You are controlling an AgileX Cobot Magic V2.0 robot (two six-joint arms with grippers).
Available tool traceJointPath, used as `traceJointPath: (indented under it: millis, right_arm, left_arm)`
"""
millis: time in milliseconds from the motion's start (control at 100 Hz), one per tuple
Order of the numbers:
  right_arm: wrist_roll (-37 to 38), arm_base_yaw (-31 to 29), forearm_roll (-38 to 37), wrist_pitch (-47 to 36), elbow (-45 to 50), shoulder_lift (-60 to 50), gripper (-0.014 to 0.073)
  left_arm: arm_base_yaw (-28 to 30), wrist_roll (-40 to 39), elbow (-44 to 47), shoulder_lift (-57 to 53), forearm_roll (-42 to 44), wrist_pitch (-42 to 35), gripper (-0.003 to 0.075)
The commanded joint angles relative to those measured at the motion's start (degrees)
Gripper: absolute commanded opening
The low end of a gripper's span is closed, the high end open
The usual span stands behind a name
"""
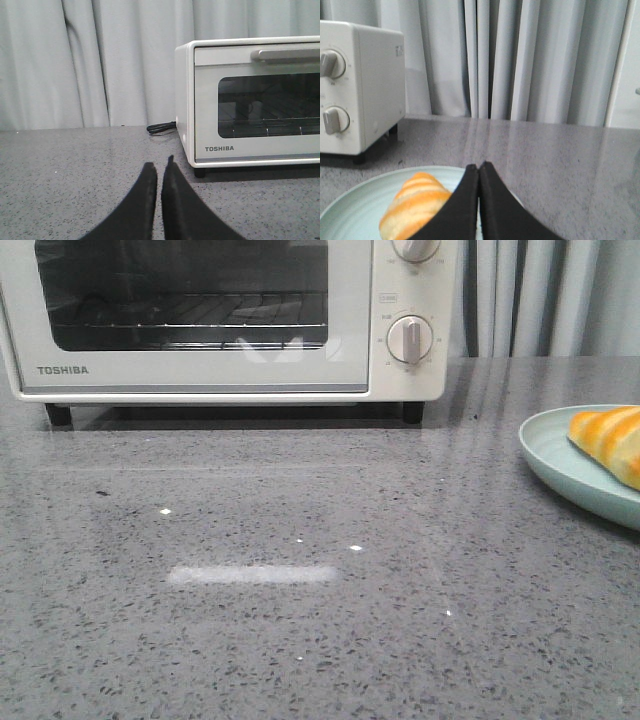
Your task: Put bread in oven
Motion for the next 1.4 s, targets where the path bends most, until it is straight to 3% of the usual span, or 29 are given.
traceJointPath:
  millis: [0, 160, 300, 960, 1050, 1220, 1390]
  right_arm:
    - [0.1, -0.1, -0.5, -7.4, 0.4, -1.3, -0.0046]
    - [1.7, -0.1, 1.1, -15.5, 0.4, -1.3, -0.0046]
    - [12.6, -0.1, 1.3, -18.0, 0.4, -1.3, -0.0046]
    - [13.7, -0.1, 1.3, -19.8, 0.4, -1.3, -0.0046]
    - [17.3, -0.1, 1.5, -21.0, 0.4, -1.3, -0.0046]
    - [18.5, -0.1, 1.3, -12.4, -3.0, -1.3, -0.0046]
    - [18.5, -0.1, -0.6, -5.0, -8.5, -0.3, -0.0044]
  left_arm:
    - [-0.6, -0.4, 1.4, -1.7, -2.6, -5.0, -0.002]
    - [-0.6, -0.4, 1.3, -1.7, -11.0, -7.6, -0.002]
    - [-0.6, -3.6, 1.2, -1.7, -18.4, -13.0, -0.002]
    - [-0.6, -8.3, 1.2, -1.7, -19.7, -17.3, -0.002]
    - [-0.6, -11.4, 1.1, -1.7, -19.3, -17.3, -0.002]
    - [-0.6, -11.4, -4.0, -1.4, -14.1, -9.1, -0.002]
    - [-0.6, -11.4, -13.8, 2.3, -3.2, 1.8, -0.0019]
